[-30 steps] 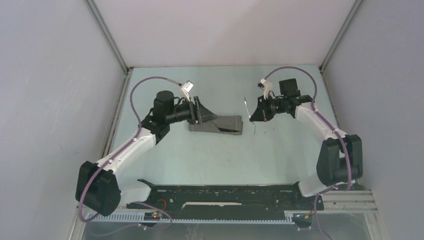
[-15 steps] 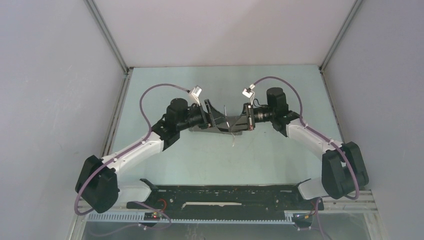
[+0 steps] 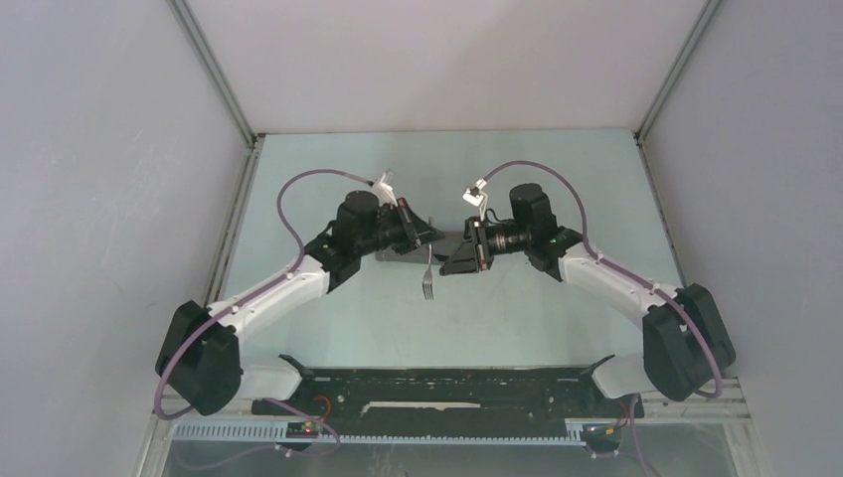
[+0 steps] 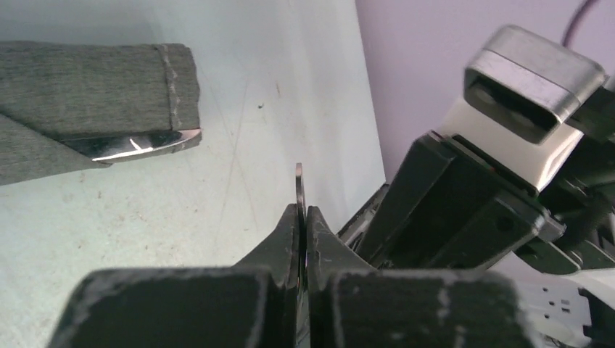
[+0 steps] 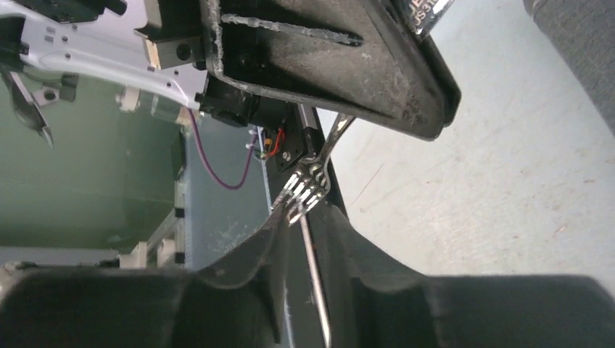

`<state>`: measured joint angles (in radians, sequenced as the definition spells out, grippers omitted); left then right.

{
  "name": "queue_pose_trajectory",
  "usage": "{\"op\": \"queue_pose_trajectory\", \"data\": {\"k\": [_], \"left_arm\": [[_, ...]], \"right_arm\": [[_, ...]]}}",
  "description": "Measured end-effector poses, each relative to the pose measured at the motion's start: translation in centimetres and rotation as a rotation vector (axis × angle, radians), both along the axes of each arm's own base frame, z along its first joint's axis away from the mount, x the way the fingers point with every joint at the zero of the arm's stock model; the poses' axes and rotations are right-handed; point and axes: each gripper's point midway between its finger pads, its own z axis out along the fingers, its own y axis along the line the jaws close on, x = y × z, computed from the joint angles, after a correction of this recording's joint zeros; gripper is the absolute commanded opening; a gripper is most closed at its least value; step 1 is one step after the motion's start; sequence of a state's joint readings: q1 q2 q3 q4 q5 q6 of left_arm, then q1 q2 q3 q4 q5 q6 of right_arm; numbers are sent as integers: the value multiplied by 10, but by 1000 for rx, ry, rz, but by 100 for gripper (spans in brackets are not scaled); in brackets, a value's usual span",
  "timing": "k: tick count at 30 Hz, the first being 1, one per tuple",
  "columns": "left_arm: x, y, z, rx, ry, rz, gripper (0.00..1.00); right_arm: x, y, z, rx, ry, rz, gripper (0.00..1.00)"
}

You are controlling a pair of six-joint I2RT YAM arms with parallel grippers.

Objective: Fold the napkin into a case and place the utensils inside
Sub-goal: Pass from the left arm to the right

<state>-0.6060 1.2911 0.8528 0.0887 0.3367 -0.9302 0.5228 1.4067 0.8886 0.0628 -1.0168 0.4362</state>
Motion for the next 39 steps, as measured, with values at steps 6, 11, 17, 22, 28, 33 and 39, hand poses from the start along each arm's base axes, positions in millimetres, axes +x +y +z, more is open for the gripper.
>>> {"op": "queue_pose_trajectory", "data": {"k": [6, 11, 17, 22, 28, 33, 39], "left_arm": [[2, 11, -15, 56, 73, 59, 0], [3, 18, -10, 42, 98, 121, 0], [0, 36, 5, -24, 48, 218, 0], [2, 46, 11, -58, 28, 282, 0], [4, 47, 12, -72, 38, 304, 0], [5, 46, 14, -86, 34, 306, 0], [6, 49, 12, -71, 32, 311, 45]], "right_arm": [[-1, -1, -16, -155, -108, -110, 100], [-13, 17, 1, -270, -315, -167, 100], [9, 34, 33, -324, -399, -368, 77], [24, 46, 22, -400, -341, -486, 55], [21, 59, 7, -507, -367, -517, 39], [21, 59, 9, -536, -406, -528, 10], [32, 46, 0, -606, -484, -488, 0]]}}
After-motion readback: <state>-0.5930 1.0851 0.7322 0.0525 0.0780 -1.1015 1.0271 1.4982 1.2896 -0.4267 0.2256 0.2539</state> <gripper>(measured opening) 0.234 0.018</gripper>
